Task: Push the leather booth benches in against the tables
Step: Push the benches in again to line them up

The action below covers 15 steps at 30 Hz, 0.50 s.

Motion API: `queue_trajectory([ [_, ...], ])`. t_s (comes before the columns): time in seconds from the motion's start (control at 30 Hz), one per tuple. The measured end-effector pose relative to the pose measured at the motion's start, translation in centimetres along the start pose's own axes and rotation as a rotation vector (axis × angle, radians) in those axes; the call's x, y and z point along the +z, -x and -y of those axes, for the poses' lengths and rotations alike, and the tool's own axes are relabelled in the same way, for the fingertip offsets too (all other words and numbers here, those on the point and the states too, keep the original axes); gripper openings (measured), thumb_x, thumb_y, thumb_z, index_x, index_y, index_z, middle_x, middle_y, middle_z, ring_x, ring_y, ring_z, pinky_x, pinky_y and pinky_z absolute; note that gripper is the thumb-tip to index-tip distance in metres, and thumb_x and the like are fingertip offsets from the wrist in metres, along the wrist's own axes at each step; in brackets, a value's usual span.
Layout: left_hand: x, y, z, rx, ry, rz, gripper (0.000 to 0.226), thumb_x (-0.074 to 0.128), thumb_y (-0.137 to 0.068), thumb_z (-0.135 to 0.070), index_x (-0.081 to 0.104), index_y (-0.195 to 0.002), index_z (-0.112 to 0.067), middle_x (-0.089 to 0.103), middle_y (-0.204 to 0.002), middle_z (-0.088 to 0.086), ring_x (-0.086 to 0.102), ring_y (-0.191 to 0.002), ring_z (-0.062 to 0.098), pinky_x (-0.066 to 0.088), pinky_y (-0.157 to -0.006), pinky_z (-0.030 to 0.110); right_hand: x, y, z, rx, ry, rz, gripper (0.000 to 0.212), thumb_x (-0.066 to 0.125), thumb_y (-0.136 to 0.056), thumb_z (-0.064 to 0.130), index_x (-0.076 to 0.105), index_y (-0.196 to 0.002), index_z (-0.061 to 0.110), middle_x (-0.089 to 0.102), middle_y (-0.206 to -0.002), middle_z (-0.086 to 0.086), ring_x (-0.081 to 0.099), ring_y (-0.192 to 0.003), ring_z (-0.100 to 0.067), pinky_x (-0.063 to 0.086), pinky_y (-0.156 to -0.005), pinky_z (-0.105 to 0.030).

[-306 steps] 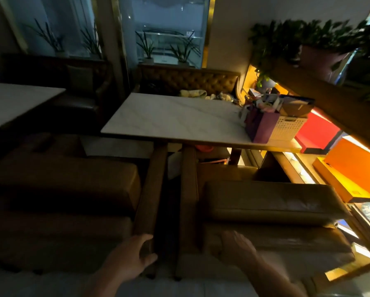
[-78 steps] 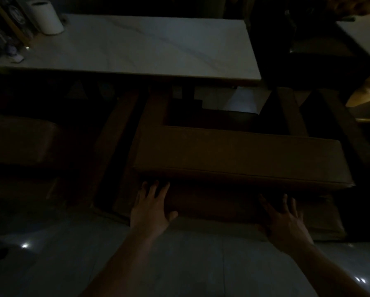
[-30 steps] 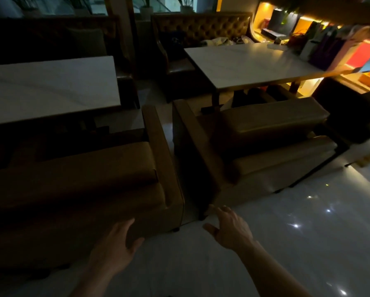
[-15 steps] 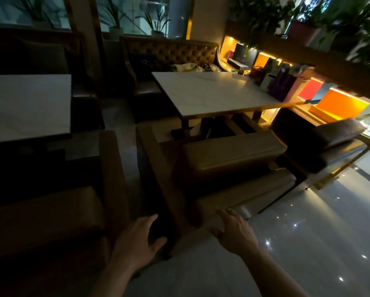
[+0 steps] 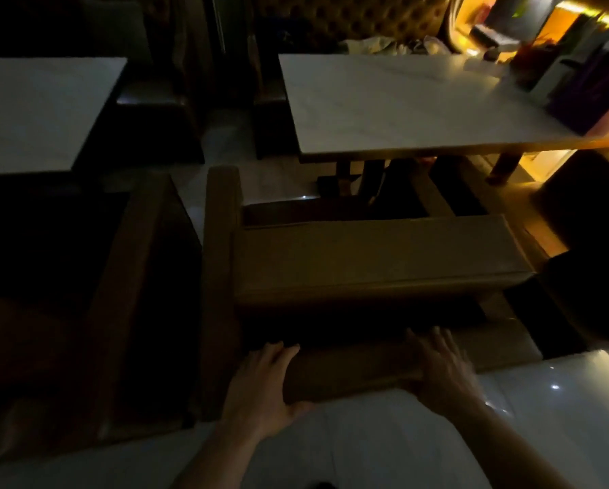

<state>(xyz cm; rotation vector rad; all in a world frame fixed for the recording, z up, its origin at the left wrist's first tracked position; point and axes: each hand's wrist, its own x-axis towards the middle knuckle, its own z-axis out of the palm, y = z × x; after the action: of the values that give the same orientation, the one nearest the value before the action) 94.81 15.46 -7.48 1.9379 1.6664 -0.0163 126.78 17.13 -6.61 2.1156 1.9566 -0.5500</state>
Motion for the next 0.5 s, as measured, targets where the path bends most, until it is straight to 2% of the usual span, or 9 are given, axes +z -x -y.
queue_trajectory([
  [0.1,1.8,-3.0,-1.8,-0.002,-0.06,0.013,0.105,0.062,-0.066,-0.079,0.007,-0.149,-0.047,0.012,-0.161,-0.009,0.015,-0.145,0.021,0.02,-0.118,0.044,-0.1,-2.4,-3.1,-0.029,0.027,0.062,0.119,0.068,-0.073,0.073,-0.015,-0.153,0.043,-0.017,-0.165,-0.009,-0.022,-0.149,-0.037,0.005,-0.119,-0.065],
  [0.2,2.8,-5.1,-2.2,-0.023,-0.109,0.057,0.12,0.065,-0.058,-0.083,0.0,-0.151,-0.045,0.006,-0.163,-0.01,0.009,-0.147,0.02,0.011,-0.119,0.044,0.4,-3.8,-4.5,-0.038,0.019,0.137,0.122,0.07,-0.07,0.074,-0.016,-0.152,0.047,-0.019,-0.165,-0.007,-0.024,-0.148,-0.038,0.005,-0.116,-0.072],
  [0.33,3.8,-5.1,-1.4,-0.101,-0.109,0.02,0.119,0.067,-0.057,-0.081,0.006,-0.151,-0.042,0.017,-0.16,-0.007,0.016,-0.146,0.024,0.021,-0.117,0.044,2.1,-3.8,-4.6,-0.044,-0.006,0.08,0.114,0.066,-0.072,0.076,-0.009,-0.153,0.048,-0.015,-0.166,-0.005,-0.022,-0.149,-0.037,0.01,-0.115,-0.073],
  [0.5,4.2,-4.4,-1.4,-0.071,-0.088,-0.058,0.107,0.066,-0.063,-0.077,0.016,-0.15,-0.039,0.027,-0.155,-0.008,0.024,-0.141,0.021,0.026,-0.113,0.04,2.8,-3.3,-4.5,-0.051,0.032,0.042,0.109,0.06,-0.076,0.077,-0.012,-0.151,0.045,-0.013,-0.166,-0.007,-0.019,-0.15,-0.038,0.011,-0.117,-0.07],
])
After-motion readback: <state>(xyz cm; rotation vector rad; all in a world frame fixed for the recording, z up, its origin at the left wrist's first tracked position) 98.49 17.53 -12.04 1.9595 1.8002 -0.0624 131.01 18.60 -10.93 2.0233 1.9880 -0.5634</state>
